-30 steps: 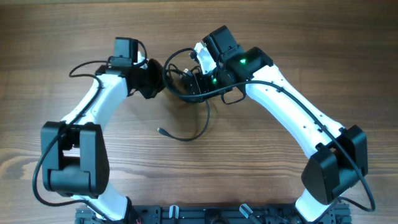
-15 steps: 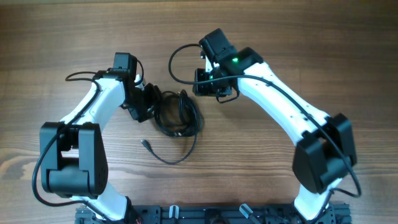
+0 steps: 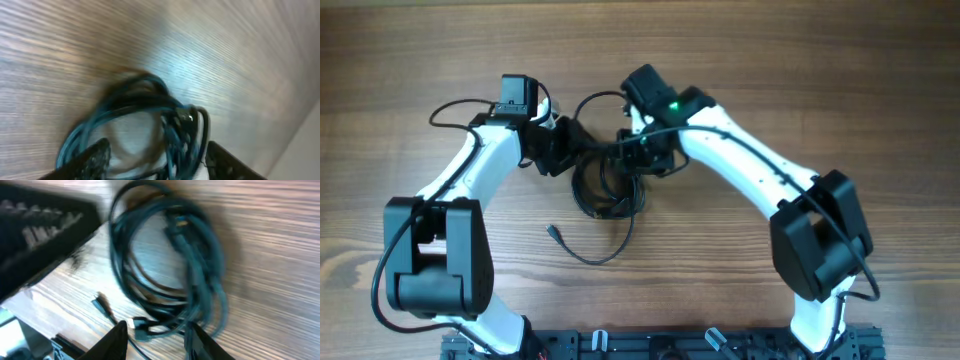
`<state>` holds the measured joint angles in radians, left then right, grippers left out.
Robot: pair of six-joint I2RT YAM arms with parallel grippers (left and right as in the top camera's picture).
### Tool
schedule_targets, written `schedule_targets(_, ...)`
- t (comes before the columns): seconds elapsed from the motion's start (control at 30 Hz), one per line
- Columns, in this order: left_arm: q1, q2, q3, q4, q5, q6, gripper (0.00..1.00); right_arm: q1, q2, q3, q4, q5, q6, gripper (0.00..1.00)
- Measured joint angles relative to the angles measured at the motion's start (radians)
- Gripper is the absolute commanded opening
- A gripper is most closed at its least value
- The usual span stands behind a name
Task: Untangle cables
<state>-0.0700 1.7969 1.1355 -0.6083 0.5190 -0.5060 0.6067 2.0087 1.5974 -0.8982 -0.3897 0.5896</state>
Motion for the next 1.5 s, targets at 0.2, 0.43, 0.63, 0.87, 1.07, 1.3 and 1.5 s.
schedule_targets(0.2,-0.035,-0.09,0.114,-0.153,0.01,0.157,0.51,-0.208,-0.007,0.0,-0.006,-0.042,-0.095,0.4)
schedule_targets(0.43,-0.13,0.055,0.113,-0.245,-0.098,0.172,0.42,-0.189,-0.008,0.0,-0.019,-0.063,-0.15,0.4)
schedule_targets(0.63,-0.128,0.15,0.113,-0.195,-0.13,0.161,0.04,-0.134,-0.008,0.0,0.019,-0.063,-0.188,0.46)
schedule_targets(0.87,-0.055,0.154,0.113,-0.146,0.005,0.142,0.04,-0.016,0.002,0.0,0.129,-0.047,-0.26,0.43)
schedule_targets(1.07,-0.016,0.154,0.113,-0.151,0.052,0.142,0.04,-0.01,0.107,0.001,0.238,-0.018,-0.329,0.5)
schedule_targets(1.3,-0.009,0.154,0.113,-0.159,0.102,0.142,0.04,0.013,0.18,0.001,0.349,0.003,-0.373,0.36)
schedule_targets(1.5,0.084,0.156,0.107,-0.173,0.246,0.142,0.04,0.085,0.231,0.012,0.448,0.078,-0.387,0.22)
